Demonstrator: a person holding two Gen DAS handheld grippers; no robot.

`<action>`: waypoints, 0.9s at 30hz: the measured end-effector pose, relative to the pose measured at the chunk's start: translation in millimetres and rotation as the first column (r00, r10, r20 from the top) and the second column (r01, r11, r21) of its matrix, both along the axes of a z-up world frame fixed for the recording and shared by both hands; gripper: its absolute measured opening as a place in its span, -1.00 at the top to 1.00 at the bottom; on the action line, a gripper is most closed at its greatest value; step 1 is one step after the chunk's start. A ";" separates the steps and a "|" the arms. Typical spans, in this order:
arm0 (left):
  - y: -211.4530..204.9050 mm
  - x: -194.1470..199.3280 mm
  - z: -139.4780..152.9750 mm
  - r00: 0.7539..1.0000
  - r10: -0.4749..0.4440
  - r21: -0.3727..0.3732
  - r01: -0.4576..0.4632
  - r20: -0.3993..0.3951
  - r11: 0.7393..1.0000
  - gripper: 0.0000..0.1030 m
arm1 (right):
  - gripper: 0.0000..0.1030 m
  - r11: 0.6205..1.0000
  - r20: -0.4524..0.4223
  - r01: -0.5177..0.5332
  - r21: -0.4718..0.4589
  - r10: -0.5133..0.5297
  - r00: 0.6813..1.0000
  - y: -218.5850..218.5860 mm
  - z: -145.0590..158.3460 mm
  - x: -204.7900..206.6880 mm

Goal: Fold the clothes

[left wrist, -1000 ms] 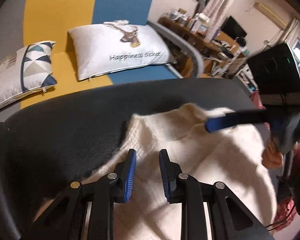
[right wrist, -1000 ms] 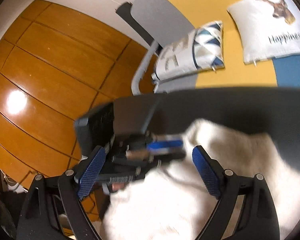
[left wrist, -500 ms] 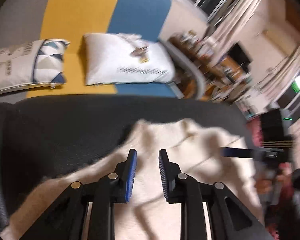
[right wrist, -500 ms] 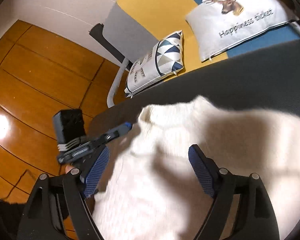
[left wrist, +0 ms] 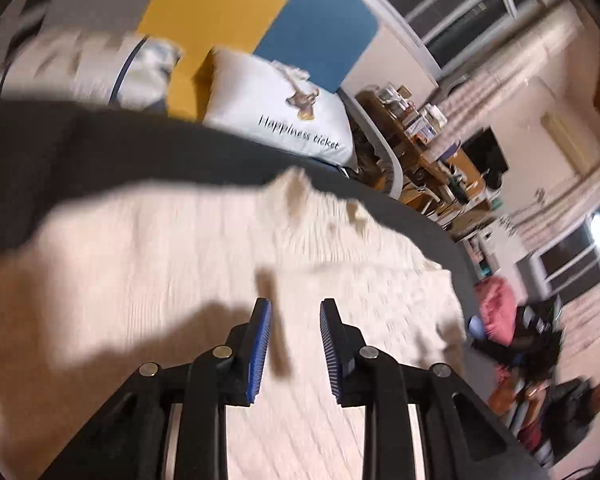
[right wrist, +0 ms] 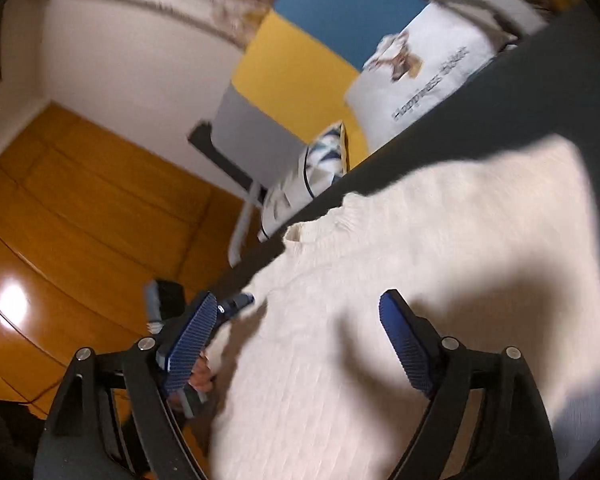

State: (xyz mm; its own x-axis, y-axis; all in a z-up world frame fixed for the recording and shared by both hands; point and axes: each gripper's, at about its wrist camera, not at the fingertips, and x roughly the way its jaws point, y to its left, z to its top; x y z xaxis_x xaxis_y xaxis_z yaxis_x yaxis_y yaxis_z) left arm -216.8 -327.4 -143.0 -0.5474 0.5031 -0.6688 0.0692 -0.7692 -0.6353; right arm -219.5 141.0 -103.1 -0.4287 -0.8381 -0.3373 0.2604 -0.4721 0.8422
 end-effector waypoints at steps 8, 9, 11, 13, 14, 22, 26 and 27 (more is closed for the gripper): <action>-3.6 17.6 -10.0 0.996 0.076 0.116 -0.080 0.035 0.990 0.45 | -0.82 0.965 0.060 0.194 0.174 -0.207 0.976 18.8 -21.7 66.5; -0.8 14.7 -10.5 0.997 0.071 0.113 -0.075 0.041 0.991 0.43 | -0.82 0.960 0.046 0.181 0.214 -0.194 0.980 9.4 -21.3 68.3; 4.9 8.8 -11.4 0.997 0.059 0.107 -0.065 0.051 0.992 0.43 | -0.82 0.946 0.024 0.156 0.285 -0.170 0.985 -8.6 -21.8 70.8; 10.5 2.9 -12.4 0.997 0.048 0.102 -0.054 0.062 0.993 0.43 | -0.82 0.925 -0.001 0.146 0.351 -0.156 0.988 -24.5 -23.3 71.9; 13.3 0.0 -12.9 0.997 0.043 0.099 -0.049 0.068 0.994 0.43 | -0.82 0.914 -0.019 0.148 0.377 -0.153 0.988 -29.0 -21.8 73.0; 21.0 -7.4 -23.5 0.995 0.061 0.247 -0.079 0.083 0.966 0.91 | -0.90 0.890 -0.081 0.155 0.429 -0.134 0.988 -35.2 -16.9 77.9; 30.5 -2.9 3.4 0.995 0.100 0.195 -0.093 -0.024 0.976 0.90 | -0.91 0.875 -0.095 0.153 0.460 -0.122 0.988 -39.3 -15.7 83.6; 32.3 -1.0 14.1 0.993 0.105 0.177 -0.094 -0.057 0.980 0.90 | -0.91 0.870 -0.098 0.153 0.468 -0.121 0.988 -40.4 -15.7 85.7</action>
State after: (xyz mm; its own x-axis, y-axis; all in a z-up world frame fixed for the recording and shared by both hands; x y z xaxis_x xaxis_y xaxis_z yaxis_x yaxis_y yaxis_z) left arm -217.8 -295.0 -128.8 -0.6406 0.5494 -0.5365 0.0931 -0.6379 -0.7645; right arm -133.8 100.5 -118.8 -0.5613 -0.5168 -0.6464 0.2094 -0.8443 0.4933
